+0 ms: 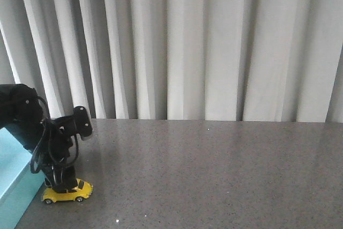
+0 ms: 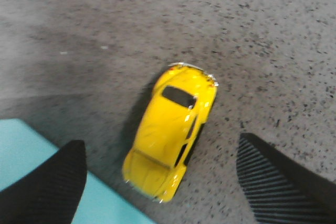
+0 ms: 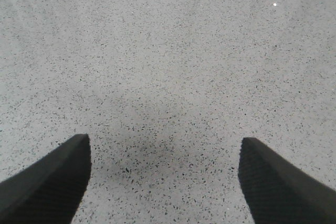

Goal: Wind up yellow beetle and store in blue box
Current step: 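Lower the left gripper onto the yellow car and close on it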

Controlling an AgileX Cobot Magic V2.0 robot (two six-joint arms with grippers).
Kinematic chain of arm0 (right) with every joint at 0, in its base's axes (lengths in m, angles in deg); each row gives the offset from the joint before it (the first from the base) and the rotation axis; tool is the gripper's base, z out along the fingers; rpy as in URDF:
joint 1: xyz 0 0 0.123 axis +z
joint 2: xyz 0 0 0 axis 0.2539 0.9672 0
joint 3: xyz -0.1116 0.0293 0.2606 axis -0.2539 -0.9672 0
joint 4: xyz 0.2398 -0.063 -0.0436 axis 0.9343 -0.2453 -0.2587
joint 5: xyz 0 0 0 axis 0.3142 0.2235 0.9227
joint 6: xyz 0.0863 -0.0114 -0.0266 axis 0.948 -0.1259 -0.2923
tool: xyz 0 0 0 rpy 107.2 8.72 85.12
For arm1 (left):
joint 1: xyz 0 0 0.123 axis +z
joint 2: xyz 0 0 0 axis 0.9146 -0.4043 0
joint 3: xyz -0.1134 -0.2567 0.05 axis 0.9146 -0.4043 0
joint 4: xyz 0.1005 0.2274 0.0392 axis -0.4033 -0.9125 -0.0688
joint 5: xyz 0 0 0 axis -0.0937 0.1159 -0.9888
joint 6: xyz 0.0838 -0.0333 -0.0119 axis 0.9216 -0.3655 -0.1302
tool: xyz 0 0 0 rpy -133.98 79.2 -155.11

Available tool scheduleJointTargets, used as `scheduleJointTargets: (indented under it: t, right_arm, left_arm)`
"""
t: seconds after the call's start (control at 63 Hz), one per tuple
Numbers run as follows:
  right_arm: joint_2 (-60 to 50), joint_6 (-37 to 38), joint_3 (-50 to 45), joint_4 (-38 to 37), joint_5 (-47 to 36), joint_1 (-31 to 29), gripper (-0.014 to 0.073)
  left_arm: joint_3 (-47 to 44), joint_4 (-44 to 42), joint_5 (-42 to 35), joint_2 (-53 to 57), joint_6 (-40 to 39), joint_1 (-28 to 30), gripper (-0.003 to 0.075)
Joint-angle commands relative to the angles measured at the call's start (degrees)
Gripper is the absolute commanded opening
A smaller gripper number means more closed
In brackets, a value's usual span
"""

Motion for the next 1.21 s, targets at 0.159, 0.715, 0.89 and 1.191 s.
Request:
scheduleJointTargets:
  t: [0.159,0.715,0.89,1.191]
  right_arm:
    - [-0.06,0.0,1.63,-0.41,-3.66,-0.11,0.0561]
    - [-0.06,0.0,1.63,-0.41,-3.66,-0.11,0.0561]
    - [-0.06,0.0,1.63,-0.41,-3.66,-0.11,0.0561]
    - [-0.06,0.0,1.63,-0.41,-3.66,-0.11,0.0561]
  left_arm:
    - [5.49,1.53,2.08,-3.21,3.03,-0.4,0.0574]
    - [9.13,-0.28,5.68,-9.17,3.02,-0.21,0.0573]
    - [9.13,-0.45,6.43,-9.22,3.18,-0.21,0.0511]
    - [9.13,-0.35,6.75,-9.1,3.23,-0.21,0.0283]
